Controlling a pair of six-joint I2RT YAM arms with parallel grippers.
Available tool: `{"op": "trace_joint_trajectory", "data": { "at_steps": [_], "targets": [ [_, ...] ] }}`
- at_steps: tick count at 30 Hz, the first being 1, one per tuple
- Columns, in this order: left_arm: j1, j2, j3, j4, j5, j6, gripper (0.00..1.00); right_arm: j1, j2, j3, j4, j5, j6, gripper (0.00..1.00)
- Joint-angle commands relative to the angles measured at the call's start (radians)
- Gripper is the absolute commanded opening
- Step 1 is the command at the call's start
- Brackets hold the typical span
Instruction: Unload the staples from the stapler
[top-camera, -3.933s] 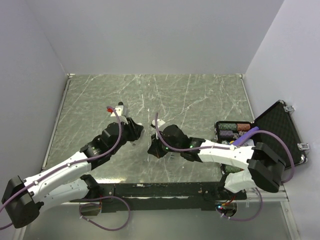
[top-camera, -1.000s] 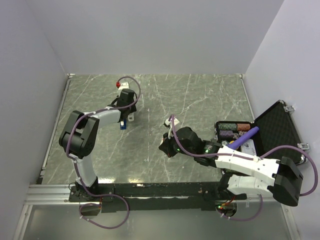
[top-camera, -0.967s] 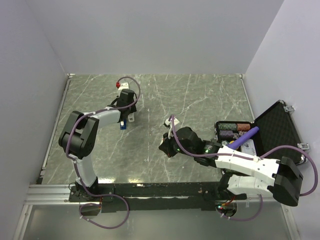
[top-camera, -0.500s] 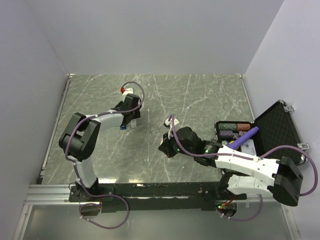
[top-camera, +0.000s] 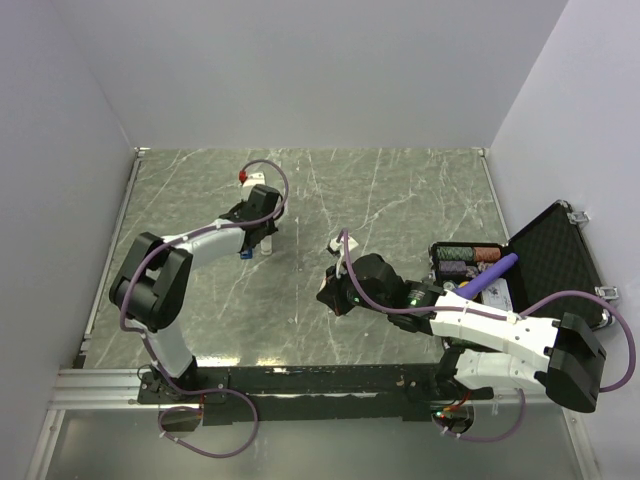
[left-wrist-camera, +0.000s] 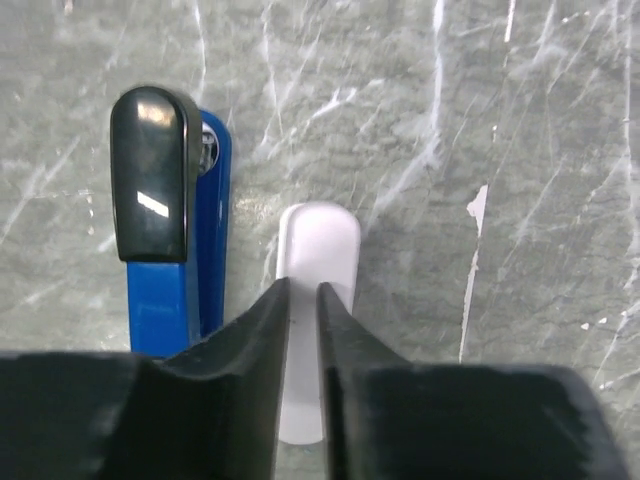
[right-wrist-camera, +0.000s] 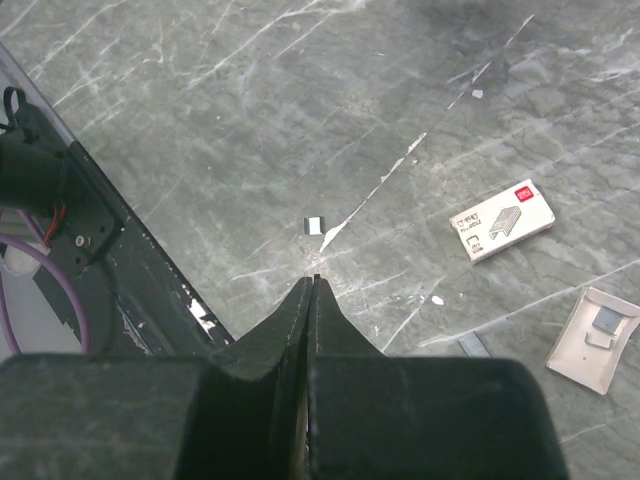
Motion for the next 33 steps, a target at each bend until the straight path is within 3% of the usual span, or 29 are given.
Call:
{"op": "trace_joint_trajectory", "data": {
  "at_steps": [1, 5, 19, 33],
  "targets": [
    [-0.005, -0.025, 0.053, 0.012, -0.011, 0.007, 0.15, 0.005, 0.003, -0.009, 0.045, -0.002, 0.005, 0.0],
    [-0.005, -0.013, 0.071, 0.009, -0.006, 0.013, 0.08, 0.005, 0.007, -0.003, 0.038, 0.003, 0.003, 0.0],
    [-0.005, 0.073, 0.068, 0.023, -0.009, 0.013, 0.01, 0.005, 0.029, 0.018, 0.028, 0.001, -0.009, 0.0],
    [-0.002, 0.137, 0.009, 0.04, 0.049, -0.011, 0.01, 0.005, 0.024, -0.006, 0.042, 0.0, 0.005, 0.0]
  ]
}}
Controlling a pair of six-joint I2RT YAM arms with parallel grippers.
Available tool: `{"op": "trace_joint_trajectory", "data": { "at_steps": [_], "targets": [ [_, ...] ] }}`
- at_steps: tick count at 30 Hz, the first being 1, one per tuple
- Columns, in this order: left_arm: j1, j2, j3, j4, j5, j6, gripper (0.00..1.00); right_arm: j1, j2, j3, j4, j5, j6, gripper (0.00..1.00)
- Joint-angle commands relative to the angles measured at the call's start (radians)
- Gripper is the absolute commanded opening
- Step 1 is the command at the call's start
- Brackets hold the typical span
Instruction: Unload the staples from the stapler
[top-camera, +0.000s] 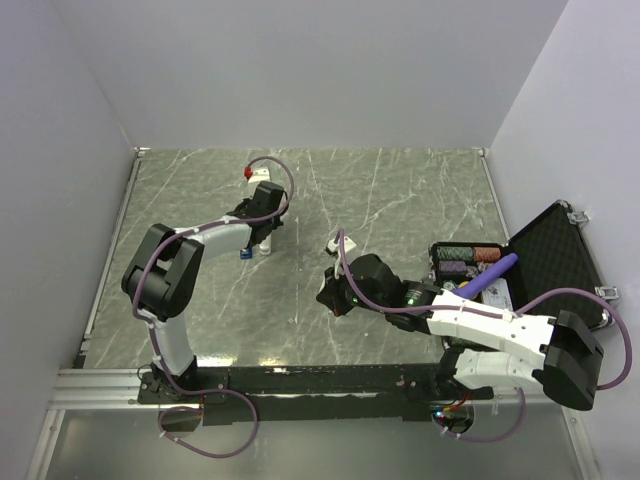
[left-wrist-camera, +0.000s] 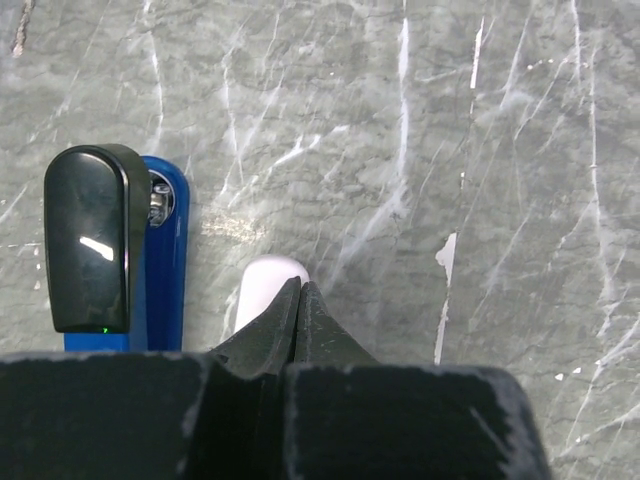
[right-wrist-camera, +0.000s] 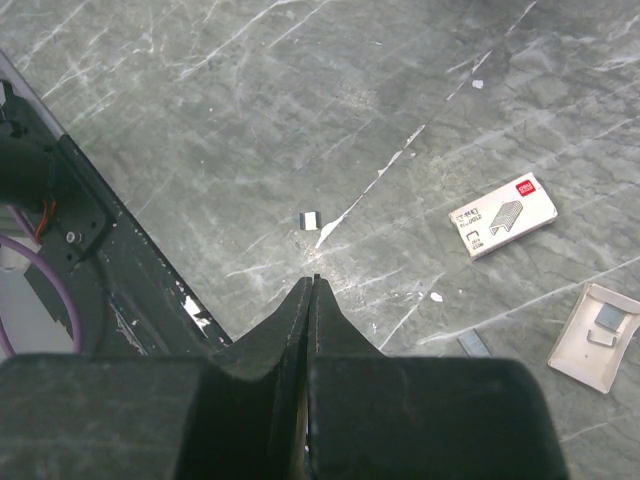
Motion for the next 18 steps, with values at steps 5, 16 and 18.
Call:
{"op": "trace_joint_trajectory", "data": {
  "at_steps": [5, 16, 18],
  "targets": [
    [0.001, 0.04, -0.078, -0.048, 0.065, -0.028, 0.01, 0.006, 0.007, -0.008, 0.047, -0.001, 0.007, 0.0],
    [0.0, -0.02, -0.101, -0.019, 0.066, -0.03, 0.01, 0.005, 0.026, 0.008, 0.048, -0.013, 0.007, 0.0],
    [0.0, -0.028, -0.093, -0.025, 0.072, -0.03, 0.01, 0.006, 0.023, 0.008, 0.045, -0.01, 0.01, 0.0]
  ]
}}
